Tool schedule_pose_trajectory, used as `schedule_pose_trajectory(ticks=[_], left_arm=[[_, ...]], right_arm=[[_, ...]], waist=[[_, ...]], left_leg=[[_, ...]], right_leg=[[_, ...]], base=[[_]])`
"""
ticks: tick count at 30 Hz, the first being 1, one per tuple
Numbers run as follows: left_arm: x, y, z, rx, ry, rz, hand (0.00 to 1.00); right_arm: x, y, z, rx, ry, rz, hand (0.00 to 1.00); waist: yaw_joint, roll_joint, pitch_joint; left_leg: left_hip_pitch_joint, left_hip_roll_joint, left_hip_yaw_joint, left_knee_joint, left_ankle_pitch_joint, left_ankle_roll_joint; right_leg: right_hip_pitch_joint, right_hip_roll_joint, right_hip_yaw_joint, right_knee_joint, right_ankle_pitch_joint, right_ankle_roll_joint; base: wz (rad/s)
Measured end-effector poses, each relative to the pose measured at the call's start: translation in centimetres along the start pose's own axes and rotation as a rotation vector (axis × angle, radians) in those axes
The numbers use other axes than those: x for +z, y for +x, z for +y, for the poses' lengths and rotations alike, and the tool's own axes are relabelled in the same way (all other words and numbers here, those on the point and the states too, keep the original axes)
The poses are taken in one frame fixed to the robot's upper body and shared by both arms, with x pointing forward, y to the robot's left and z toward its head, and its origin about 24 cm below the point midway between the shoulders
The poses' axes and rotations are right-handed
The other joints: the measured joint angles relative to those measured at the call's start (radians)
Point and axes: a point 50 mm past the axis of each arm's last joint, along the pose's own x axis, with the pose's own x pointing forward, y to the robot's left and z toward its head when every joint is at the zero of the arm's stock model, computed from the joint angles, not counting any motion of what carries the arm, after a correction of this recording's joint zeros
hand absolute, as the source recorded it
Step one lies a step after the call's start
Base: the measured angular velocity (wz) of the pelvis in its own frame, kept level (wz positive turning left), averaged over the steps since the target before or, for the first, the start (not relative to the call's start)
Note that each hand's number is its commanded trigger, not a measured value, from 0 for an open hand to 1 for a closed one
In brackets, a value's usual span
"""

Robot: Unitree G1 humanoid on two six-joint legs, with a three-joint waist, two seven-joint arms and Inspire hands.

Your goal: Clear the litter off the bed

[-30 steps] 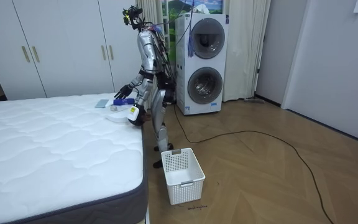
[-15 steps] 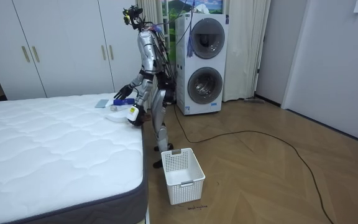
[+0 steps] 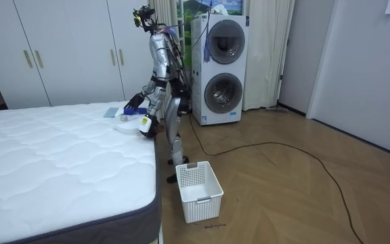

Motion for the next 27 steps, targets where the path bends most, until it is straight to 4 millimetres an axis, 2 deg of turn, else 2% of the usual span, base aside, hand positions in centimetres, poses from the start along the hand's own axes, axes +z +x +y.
schedule_pose_trajectory(ticks=[8,13,18,19,20,21,27], left_arm=[[0.2,0.1,0.0,-0.010,-0.001,-0.002,1.00],[0.5,0.2,0.0,-0.013,-0.005,-0.003,1.00],[0.6,0.2,0.0,-0.013,-0.004,0.001,1.00],[0.6,0.2,0.0,-0.013,-0.004,0.002,1.00],[0.6,0.2,-0.1,-0.014,-0.004,0.002,1.00],[0.6,0.3,-0.1,-0.015,-0.005,0.003,1.00],[0.7,0.3,-0.2,-0.014,-0.007,0.005,1.00]], right_arm=[[-0.5,0.0,0.1,0.001,-0.083,0.023,0.00],[-0.5,0.3,0.0,0.004,-0.145,0.031,0.00],[-0.5,0.4,0.0,0.002,-0.152,0.034,0.02],[-0.5,0.4,-0.1,0.000,-0.158,0.034,0.60],[-0.5,0.4,-0.3,-0.004,-0.179,0.031,0.90],[-0.5,0.4,-0.3,-0.006,-0.185,0.031,1.00],[-0.6,0.5,-1.6,-0.043,-0.266,0.017,1.00]], waist=[[0.002,0.001,0.0015],[0.003,0.006,0.0116],[0.003,0.006,0.0121],[0.003,0.006,0.0121],[0.003,0.006,0.0121],[0.003,0.006,0.0121],[0.003,0.006,0.0119]], left_leg=[[-0.003,-0.002,-0.008,-0.002,0.000,0.000],[0.005,0.001,-0.014,-0.001,-0.001,-0.001],[0.005,-0.001,-0.014,0.000,-0.001,-0.001],[0.005,-0.001,-0.014,-0.001,-0.001,-0.001],[0.005,-0.001,-0.014,-0.001,-0.001,0.000],[0.005,-0.001,-0.014,-0.001,-0.001,0.000],[0.005,-0.001,-0.014,0.003,-0.001,0.000]], right_leg=[[0.005,0.004,-0.014,-0.007,0.002,0.000],[0.017,0.000,-0.035,-0.009,0.003,-0.001],[0.017,0.000,-0.035,-0.009,0.003,-0.001],[0.017,0.000,-0.035,-0.010,0.003,-0.001],[0.017,-0.001,-0.035,-0.010,0.003,-0.001],[0.017,-0.001,-0.035,-0.010,0.003,-0.001],[0.018,-0.002,-0.036,-0.007,0.003,-0.001]], base=[[0.02],[0.04],[0.00],[0.00],[0.00],[0.00],[0.00]])
